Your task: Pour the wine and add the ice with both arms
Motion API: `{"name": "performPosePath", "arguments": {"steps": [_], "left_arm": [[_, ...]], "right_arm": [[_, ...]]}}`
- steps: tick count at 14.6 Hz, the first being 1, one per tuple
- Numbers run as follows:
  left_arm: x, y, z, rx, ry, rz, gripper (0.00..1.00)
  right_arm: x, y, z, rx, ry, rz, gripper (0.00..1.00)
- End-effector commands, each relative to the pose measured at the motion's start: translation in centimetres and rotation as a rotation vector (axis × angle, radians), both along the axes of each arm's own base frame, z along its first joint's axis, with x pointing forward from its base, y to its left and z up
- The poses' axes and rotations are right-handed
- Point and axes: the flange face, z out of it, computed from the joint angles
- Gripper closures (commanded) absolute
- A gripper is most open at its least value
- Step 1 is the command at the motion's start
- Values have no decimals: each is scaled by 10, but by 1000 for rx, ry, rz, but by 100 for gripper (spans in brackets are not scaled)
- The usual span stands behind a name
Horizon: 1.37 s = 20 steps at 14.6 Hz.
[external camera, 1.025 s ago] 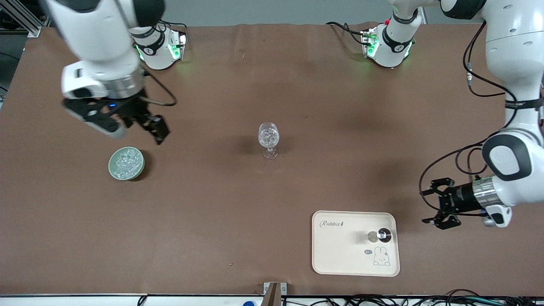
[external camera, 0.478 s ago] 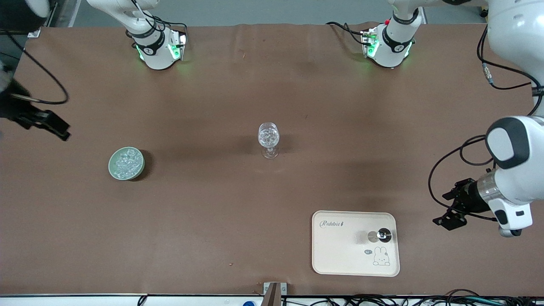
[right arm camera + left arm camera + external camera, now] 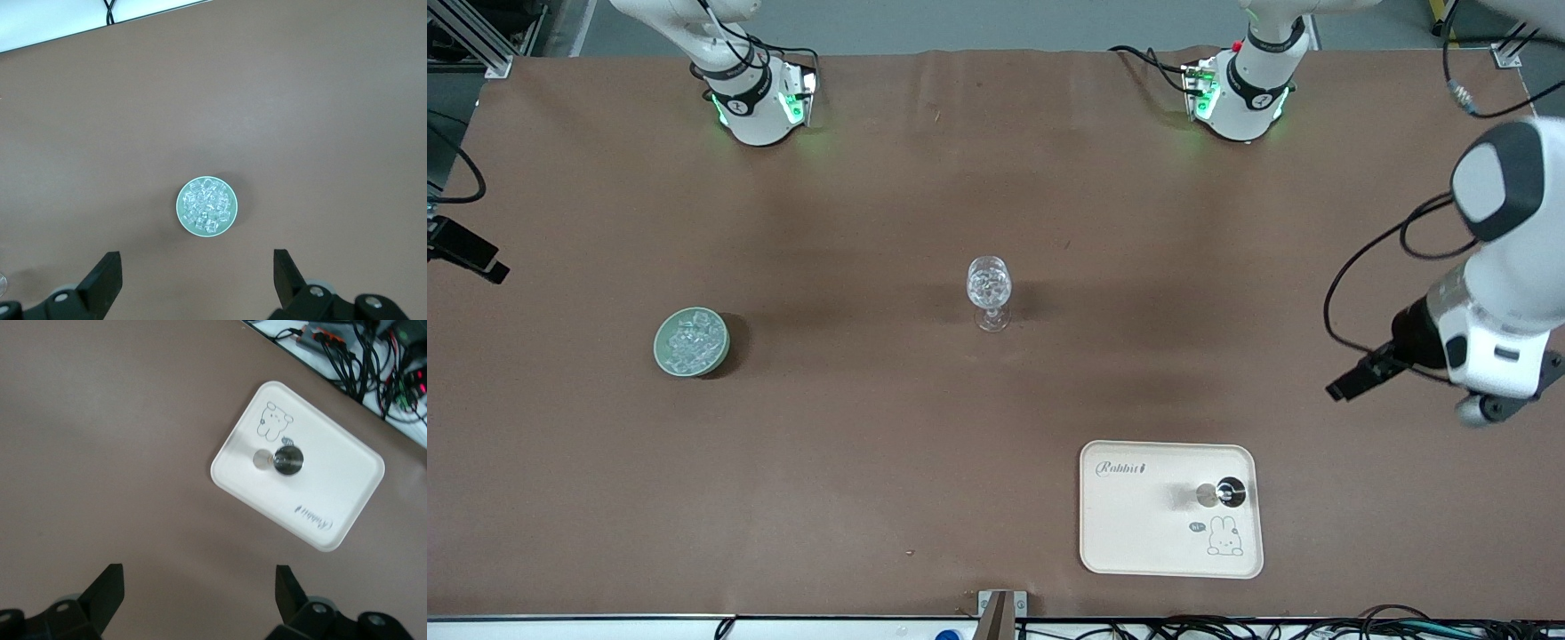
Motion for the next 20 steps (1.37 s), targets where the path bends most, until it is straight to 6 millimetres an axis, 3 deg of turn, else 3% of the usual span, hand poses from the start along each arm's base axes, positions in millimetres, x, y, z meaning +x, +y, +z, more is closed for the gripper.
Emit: {"name": "performPosePath", "arguments": {"steps": [1,4,5,9,13,20], "left_arm": [[-51,-7,27,47,0,-150,0],[-77,-9,55,63,29,-289,0],[-85,1,65,58,37,-295,0],[-76,32,93,58,27,-360,0],[-84,33,97,63,56,-402,0],[-73,33,93,116,58,-521,0]], "right_arm": [[-7,4,14,17,-24,20,0],[-7,5,24,15,-37,23,0],[-7,6,28,16,-44,25,0],[-8,9,27,17,-34,28,0],[-8,9,25,18,-22,29,0],[-10,13,24,20,-11,29,0]]}}
